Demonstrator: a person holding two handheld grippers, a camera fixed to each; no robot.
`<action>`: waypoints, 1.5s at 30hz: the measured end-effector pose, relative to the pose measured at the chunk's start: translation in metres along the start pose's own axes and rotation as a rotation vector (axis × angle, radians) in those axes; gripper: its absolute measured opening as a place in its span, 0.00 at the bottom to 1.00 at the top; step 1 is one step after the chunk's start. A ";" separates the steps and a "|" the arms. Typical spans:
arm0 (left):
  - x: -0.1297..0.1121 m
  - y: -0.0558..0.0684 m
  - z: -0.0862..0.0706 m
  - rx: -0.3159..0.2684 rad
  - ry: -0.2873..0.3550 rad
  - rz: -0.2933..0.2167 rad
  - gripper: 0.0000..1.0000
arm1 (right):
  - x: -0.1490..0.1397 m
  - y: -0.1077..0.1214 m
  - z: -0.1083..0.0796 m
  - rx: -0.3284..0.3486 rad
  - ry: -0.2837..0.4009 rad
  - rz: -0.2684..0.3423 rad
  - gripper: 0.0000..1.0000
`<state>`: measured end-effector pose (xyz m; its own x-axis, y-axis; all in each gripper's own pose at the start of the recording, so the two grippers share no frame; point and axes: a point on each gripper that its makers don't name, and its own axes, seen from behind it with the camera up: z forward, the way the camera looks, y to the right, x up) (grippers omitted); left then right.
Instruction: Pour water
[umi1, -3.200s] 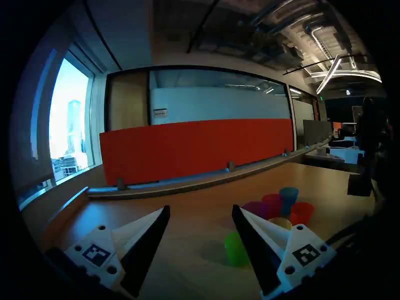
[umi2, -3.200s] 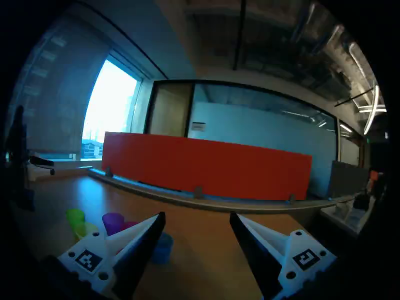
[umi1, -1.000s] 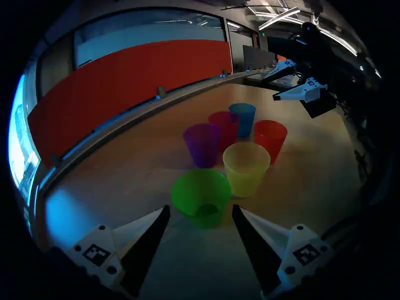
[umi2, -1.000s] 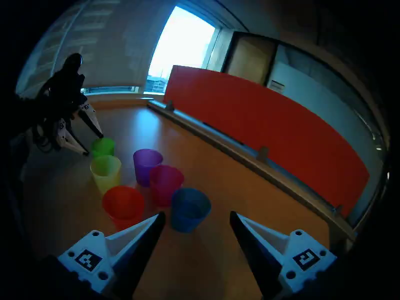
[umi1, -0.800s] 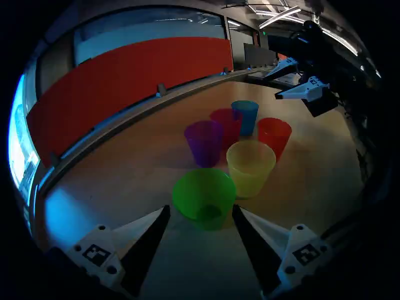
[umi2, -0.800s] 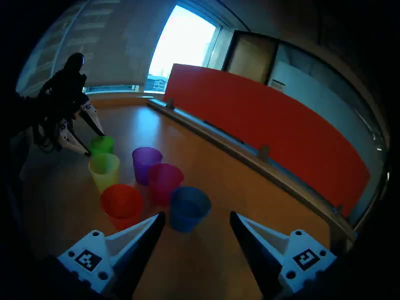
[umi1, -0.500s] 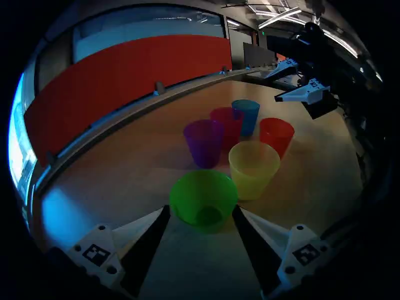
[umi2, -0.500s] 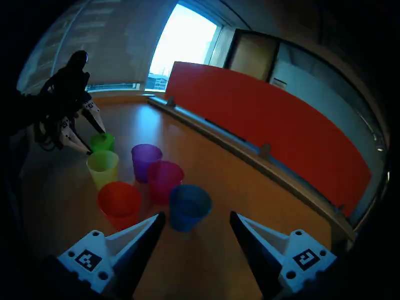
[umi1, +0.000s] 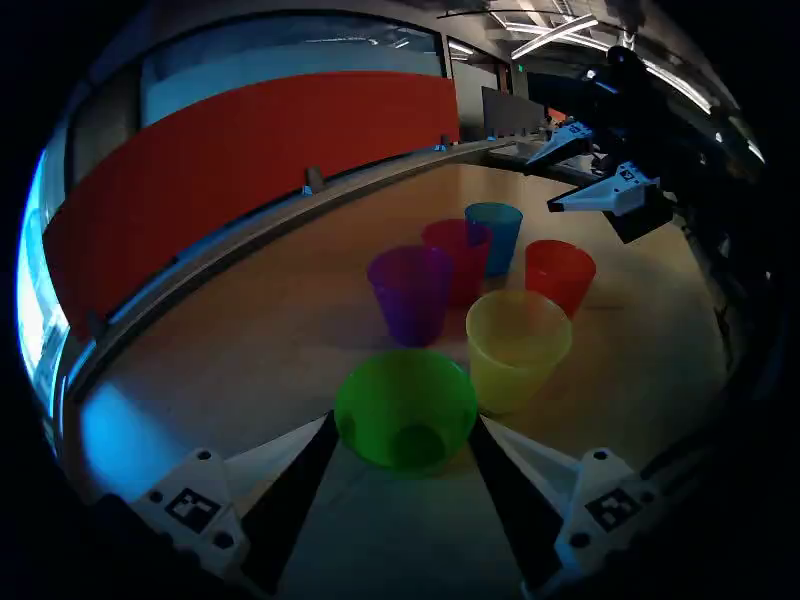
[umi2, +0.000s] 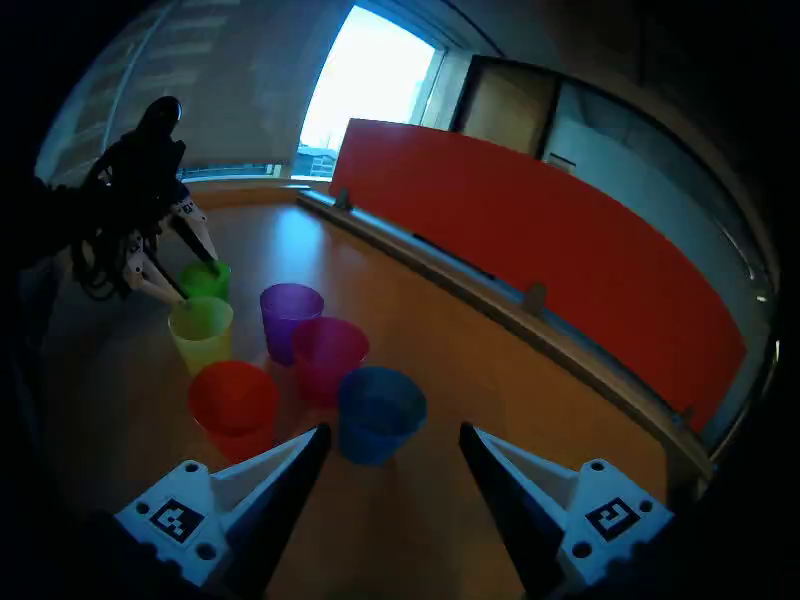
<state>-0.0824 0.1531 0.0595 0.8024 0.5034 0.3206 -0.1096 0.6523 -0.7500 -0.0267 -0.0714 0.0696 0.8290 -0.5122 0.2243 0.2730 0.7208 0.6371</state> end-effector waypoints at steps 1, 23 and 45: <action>0.001 0.000 0.001 0.000 0.000 0.002 0.92 | 0.000 0.000 0.000 0.000 0.000 0.001 1.00; 0.006 0.004 0.003 -0.014 0.008 0.011 0.87 | -0.002 0.003 0.002 -0.008 0.008 0.011 1.00; 0.022 0.000 -0.025 0.019 0.071 -0.017 0.87 | -0.016 -0.008 0.030 0.045 -0.032 0.048 1.00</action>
<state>-0.0502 0.1497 0.0518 0.8436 0.4513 0.2908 -0.1063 0.6714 -0.7334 -0.0573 -0.0826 0.0835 0.8242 -0.4929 0.2788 0.2106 0.7238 0.6571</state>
